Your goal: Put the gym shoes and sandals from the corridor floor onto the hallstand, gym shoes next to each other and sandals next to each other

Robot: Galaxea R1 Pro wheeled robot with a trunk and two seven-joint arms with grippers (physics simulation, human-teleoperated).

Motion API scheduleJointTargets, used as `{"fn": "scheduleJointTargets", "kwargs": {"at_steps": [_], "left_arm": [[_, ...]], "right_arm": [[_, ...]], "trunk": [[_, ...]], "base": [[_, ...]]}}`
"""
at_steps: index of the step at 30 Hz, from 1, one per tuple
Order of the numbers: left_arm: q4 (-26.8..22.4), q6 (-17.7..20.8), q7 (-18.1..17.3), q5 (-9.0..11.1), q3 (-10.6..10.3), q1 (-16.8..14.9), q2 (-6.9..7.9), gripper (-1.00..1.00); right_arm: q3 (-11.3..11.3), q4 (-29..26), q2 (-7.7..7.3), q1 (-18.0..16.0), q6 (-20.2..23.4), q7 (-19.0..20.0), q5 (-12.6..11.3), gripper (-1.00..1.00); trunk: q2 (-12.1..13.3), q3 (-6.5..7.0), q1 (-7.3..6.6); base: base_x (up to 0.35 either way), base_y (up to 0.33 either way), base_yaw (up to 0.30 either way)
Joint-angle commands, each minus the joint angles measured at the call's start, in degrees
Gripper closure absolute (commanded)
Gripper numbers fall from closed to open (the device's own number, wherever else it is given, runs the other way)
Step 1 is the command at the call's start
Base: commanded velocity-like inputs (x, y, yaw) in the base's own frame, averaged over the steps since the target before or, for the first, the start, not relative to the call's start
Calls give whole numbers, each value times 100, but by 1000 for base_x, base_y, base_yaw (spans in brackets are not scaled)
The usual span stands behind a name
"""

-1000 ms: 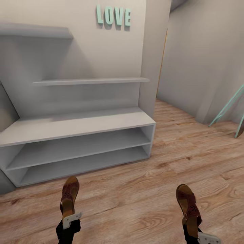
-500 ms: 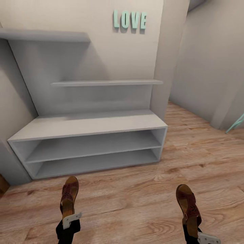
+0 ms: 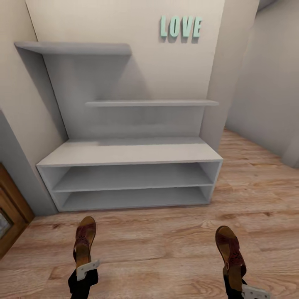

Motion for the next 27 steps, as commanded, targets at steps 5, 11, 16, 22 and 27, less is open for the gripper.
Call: {"fn": "scheduleJointTargets", "kwargs": {"at_steps": [5,11,16,22,27], "left_arm": [[5,-15,-9,11,13,-4,-3,100],[4,-15,-8,11,14,-4,-3,100],[-1,-15,-8,11,14,-4,5,100],[-4,-15,-10,11,14,-4,-1,100],[-9,-15,-8,8,14,-4,-3,100]], "right_arm": [[-46,2,5,-4,-19,39,42,100],[-46,2,5,-4,-18,39,42,100],[-50,2,2,-4,-19,39,42,100],[-55,2,-11,-4,-15,47,46,100],[-55,-5,-15,-4,-10,48,42,100]], "trunk": [[-2,-5,-1],[-2,-24,-1],[-2,-43,-1],[-2,-47,-1],[-2,-47,-1]], "base": [[0,0,279],[3,4,273],[111,191,209],[169,267,39],[191,207,2]]}}
